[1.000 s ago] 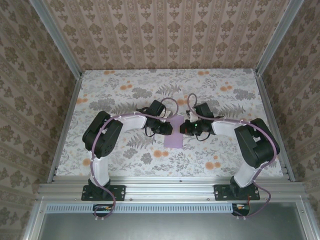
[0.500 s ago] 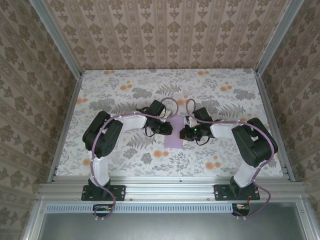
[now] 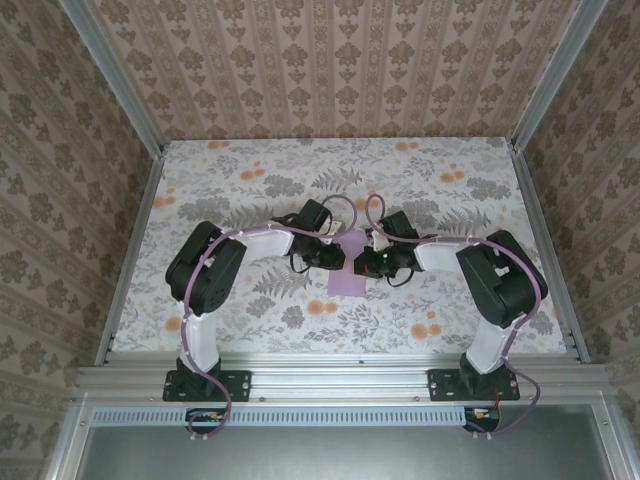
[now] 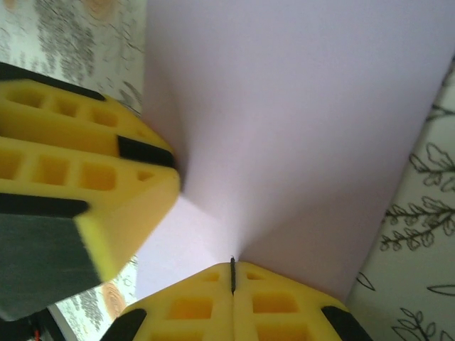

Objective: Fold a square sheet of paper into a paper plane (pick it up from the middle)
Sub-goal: Fold the square sheet of paper in half at the center of the table.

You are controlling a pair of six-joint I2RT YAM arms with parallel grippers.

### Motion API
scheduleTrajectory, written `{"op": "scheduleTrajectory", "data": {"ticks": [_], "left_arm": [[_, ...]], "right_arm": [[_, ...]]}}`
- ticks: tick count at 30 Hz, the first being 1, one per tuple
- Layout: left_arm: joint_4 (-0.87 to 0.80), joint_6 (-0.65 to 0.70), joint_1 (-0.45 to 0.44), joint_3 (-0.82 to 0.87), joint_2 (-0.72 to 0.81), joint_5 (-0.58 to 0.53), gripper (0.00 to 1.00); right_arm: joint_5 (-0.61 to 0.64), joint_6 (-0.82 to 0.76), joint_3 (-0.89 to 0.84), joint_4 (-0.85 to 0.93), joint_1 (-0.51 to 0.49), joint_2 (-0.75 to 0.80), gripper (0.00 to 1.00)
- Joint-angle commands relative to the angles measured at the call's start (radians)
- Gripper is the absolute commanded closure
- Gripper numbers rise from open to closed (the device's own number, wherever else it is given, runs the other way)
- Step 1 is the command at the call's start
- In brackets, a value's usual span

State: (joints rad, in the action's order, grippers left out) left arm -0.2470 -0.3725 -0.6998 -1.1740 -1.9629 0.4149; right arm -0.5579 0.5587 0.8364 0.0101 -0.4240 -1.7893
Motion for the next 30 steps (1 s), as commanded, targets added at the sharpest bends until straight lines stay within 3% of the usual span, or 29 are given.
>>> {"op": "scheduleTrajectory", "data": {"ticks": [1,30], "left_arm": [[-0.153,0.011,0.001,0.053,-0.087,-0.073,0.81],[-0.166,0.029,0.003,0.033,-0.119,-0.072,0.81]], "right_arm": [[-0.016,-0.054,-0.010,0.073,-0.009,-0.004,0.92],[-0.027,-0.105,-0.130,0.268,-0.065,0.206,0.92]]}}
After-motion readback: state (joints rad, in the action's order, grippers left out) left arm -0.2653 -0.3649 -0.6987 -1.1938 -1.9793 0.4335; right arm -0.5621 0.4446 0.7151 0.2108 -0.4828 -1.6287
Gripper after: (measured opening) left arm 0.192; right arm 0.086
